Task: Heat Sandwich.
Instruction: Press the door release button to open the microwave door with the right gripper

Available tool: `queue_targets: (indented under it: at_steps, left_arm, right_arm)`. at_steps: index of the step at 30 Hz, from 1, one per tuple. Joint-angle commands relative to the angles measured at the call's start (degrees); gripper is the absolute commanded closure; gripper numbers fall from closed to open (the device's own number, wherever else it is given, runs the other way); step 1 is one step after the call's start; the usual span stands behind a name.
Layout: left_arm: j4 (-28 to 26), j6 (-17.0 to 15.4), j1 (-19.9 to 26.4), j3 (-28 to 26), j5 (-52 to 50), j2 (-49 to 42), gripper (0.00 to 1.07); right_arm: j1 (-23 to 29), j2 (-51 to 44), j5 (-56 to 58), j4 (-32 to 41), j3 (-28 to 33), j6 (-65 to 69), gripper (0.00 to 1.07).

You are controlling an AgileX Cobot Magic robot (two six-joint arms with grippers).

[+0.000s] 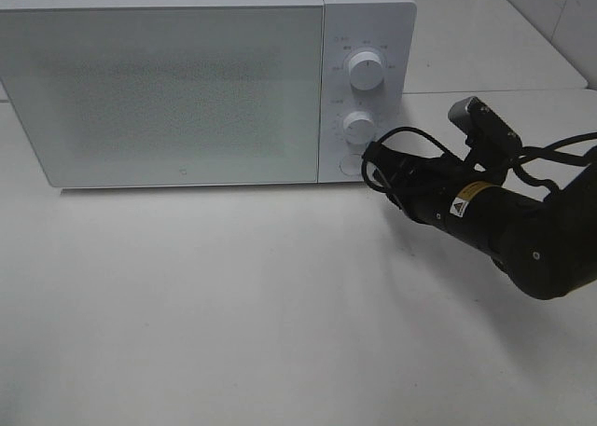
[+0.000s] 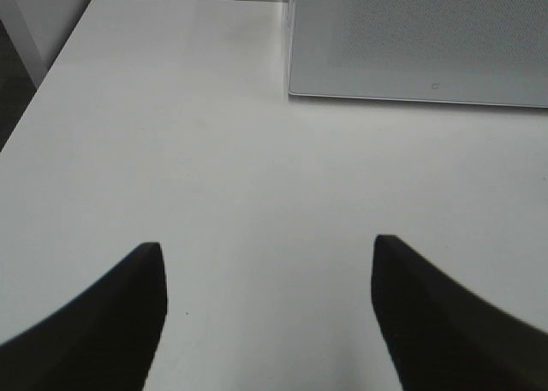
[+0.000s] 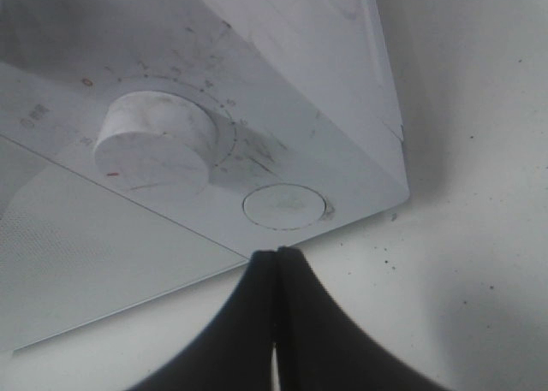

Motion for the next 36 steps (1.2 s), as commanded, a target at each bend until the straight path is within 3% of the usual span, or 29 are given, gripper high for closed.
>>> queue_targets:
  at_steps: [1,13,36]
  left_arm:
    - [-0.2,0.1,0.1,0.1,-0.9,-1.0,0.41]
    - [-0.2,0.1,0.1,0.1,-0.9,-1.0,0.41]
    - [-0.2,0.1,0.1,0.1,-0.9,-1.0,0.41]
  right_arm:
    - [1.4,1.0,1.1,-0.1,-2.2,1.5,1.07]
    - [3.5,6.6,1.7,0.1,-8.5,1.5,1.07]
    - [3.3,11.0,4.6,7.7,-16.2,-7.1,1.07]
